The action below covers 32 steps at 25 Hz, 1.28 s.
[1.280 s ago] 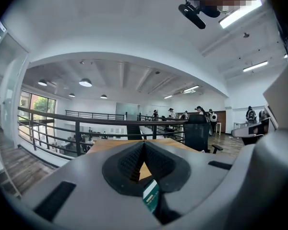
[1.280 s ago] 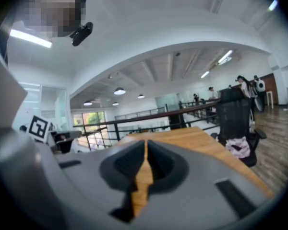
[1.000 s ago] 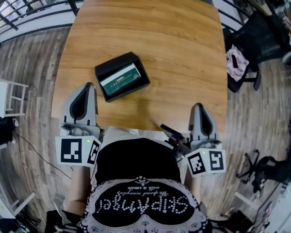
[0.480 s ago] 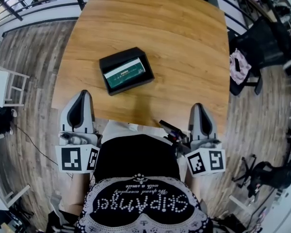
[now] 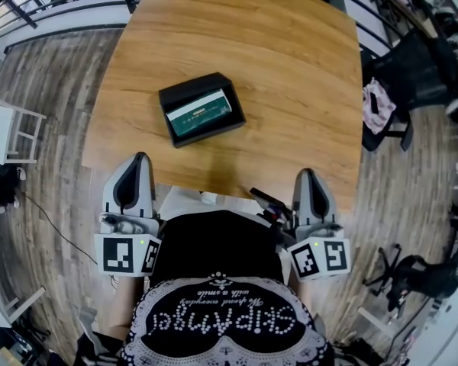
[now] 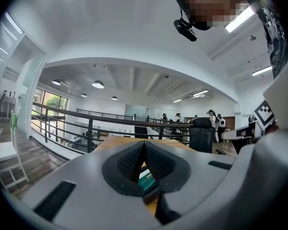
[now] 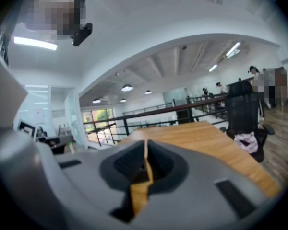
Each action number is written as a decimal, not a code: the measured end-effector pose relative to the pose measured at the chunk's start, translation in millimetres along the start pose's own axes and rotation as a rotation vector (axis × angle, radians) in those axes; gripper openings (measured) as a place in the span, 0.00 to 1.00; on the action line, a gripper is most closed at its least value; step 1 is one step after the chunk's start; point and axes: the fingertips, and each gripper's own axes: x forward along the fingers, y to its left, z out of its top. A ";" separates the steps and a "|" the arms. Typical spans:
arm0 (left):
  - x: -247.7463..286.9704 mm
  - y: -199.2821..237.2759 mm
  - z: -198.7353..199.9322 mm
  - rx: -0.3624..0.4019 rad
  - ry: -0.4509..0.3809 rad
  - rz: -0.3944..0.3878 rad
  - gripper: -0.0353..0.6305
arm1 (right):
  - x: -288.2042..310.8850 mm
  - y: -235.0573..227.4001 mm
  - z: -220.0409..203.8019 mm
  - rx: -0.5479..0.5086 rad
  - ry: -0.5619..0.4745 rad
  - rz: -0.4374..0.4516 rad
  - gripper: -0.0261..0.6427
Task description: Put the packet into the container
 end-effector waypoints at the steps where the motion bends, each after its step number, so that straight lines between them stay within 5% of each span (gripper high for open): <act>1: -0.4 -0.4 -0.7 -0.003 0.001 0.001 0.10 | -0.4 0.3 -1.3 0.002 0.004 0.000 0.10; 32: 16.8 -16.6 2.2 0.007 0.021 -0.057 0.10 | -5.0 -2.3 -0.4 -0.010 0.013 -0.020 0.10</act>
